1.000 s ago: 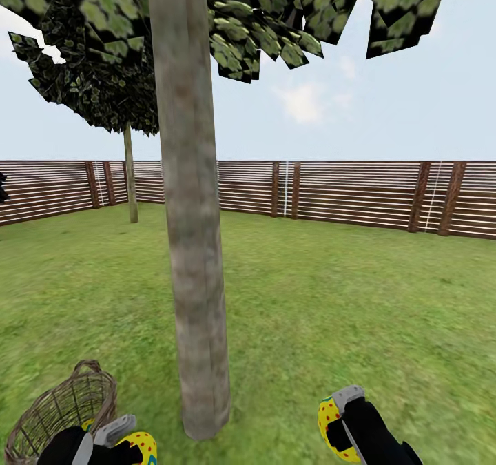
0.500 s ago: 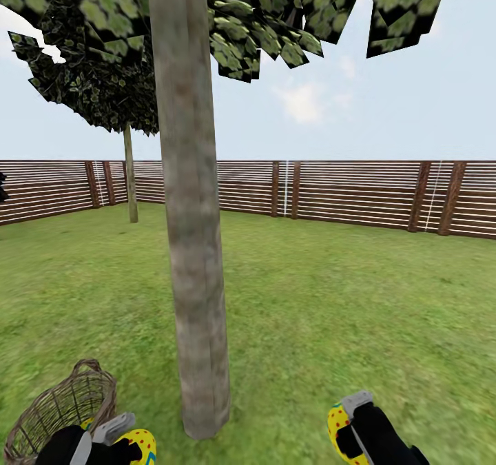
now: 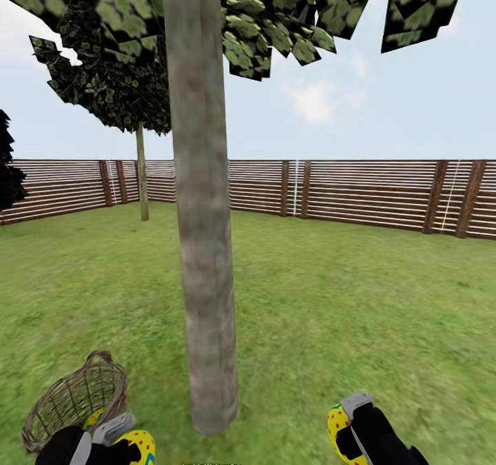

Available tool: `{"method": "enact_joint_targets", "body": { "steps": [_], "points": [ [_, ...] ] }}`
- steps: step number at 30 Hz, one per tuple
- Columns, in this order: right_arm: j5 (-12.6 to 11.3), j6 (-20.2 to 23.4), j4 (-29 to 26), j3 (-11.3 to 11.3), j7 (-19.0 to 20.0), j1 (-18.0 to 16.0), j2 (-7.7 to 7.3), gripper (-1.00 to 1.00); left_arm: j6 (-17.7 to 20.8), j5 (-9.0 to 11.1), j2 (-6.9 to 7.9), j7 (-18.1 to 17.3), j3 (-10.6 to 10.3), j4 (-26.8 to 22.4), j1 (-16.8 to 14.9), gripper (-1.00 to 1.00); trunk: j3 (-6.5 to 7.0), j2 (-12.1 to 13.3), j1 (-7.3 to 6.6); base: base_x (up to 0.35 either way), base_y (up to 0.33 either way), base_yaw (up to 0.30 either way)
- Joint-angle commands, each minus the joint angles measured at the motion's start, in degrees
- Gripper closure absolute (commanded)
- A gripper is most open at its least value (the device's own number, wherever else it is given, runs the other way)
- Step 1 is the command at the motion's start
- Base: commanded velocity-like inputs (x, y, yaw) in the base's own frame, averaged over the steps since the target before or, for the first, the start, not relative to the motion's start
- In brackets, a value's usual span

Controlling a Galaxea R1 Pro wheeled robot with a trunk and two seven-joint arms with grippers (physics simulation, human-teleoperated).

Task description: Take the three Easter eggs out of the wicker basket on the lawn in the garden, then place them on the lawn next to a single tree (choose any tree) so that all three eggs are next to the same tree and none are left in the basket.

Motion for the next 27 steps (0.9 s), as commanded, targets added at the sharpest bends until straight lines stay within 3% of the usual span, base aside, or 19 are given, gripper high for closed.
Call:
{"method": "enact_joint_targets", "body": {
  "steps": [1,6,27],
  "points": [
    [0.5,0.3,-0.1,0.2,0.3,0.0,-0.06,1.00,0.3,0.0,-0.04,-0.2,0.1,0.0,-0.1,1.00,-0.26,-0.5,0.23,0.000,0.000,0.289],
    [0.5,0.1,0.0,0.2,0.4,0.0,-0.06,1.00,0.3,-0.1,-0.10,-0.2,0.1,0.0,-0.1,1.00,-1.16,-2.5,1.33,0.000,0.000,0.213],
    [0.4,0.1,-0.1,0.2,0.6,0.0,-0.06,1.00,0.3,0.0,-0.05,-0.4,0.1,0.0,-0.1,1.00,-4.93,-10.9,5.94,0.000,0.000,0.003]
  ]
}}
